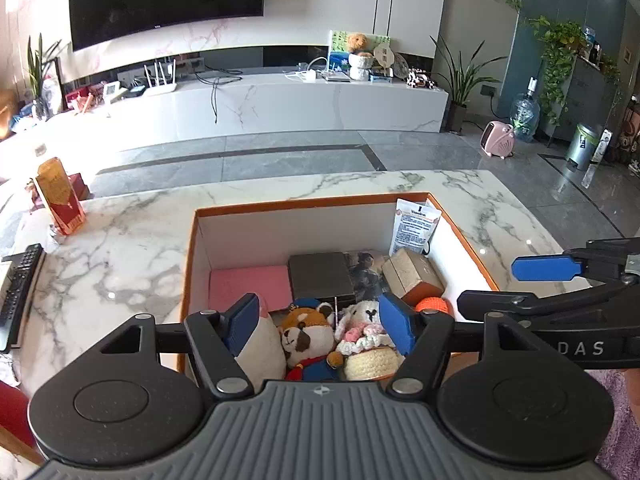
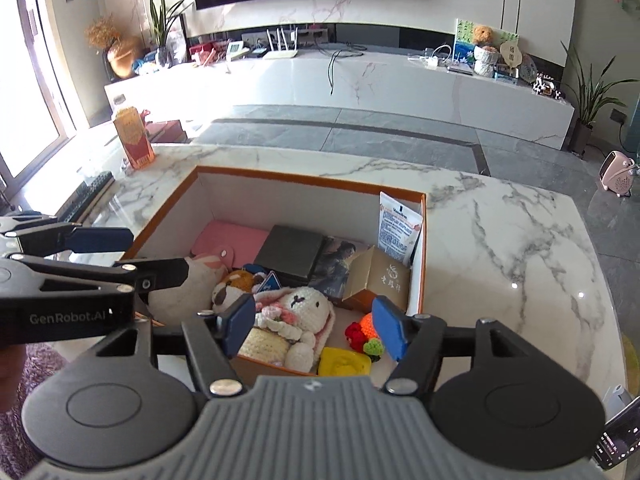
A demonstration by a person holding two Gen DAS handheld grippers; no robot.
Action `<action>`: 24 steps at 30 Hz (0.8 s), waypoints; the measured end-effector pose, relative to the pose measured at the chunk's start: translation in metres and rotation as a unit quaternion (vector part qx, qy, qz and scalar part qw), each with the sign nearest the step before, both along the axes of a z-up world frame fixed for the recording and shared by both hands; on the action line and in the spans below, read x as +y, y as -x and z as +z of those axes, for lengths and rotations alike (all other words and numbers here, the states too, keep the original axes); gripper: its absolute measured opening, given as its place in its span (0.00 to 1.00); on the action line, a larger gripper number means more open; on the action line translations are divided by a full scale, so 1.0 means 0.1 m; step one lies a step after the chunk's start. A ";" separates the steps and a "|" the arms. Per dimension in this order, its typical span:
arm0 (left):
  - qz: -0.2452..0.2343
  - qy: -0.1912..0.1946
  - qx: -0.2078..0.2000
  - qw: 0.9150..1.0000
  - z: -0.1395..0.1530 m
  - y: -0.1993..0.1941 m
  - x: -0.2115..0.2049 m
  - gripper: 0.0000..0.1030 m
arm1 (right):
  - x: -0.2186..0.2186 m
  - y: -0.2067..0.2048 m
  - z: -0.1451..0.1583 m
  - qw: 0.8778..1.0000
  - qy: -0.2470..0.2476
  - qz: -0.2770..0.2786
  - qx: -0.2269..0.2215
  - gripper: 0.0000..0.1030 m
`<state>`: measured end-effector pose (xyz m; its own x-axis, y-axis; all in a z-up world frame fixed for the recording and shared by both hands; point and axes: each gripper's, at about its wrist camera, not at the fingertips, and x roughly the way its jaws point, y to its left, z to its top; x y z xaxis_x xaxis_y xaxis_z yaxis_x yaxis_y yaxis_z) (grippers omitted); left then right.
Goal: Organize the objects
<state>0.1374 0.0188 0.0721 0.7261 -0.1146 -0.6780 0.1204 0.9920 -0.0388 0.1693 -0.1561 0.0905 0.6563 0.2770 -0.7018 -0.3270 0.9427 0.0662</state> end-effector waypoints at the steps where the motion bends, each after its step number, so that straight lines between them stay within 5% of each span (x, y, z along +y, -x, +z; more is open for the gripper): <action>1: 0.004 -0.005 -0.008 1.000 0.02 0.04 0.00 0.80 | -0.01 0.05 0.03 1.000 -0.007 -0.004 -0.010 0.68; 11: 0.044 -0.031 -0.042 0.998 0.06 0.39 0.00 0.83 | -0.03 0.49 0.11 0.996 -0.047 -0.029 -0.066 0.72; 24: 0.072 -0.040 -0.037 0.996 -0.27 0.83 0.01 0.86 | 0.00 0.90 -0.17 0.995 -0.046 -0.056 -0.069 0.79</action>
<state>0.0544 0.0196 0.0454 0.7795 0.0477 -0.6245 -0.0246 0.9987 0.0456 0.0788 -0.1557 0.0735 0.7756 0.2560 -0.5770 -0.2323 0.9657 0.1161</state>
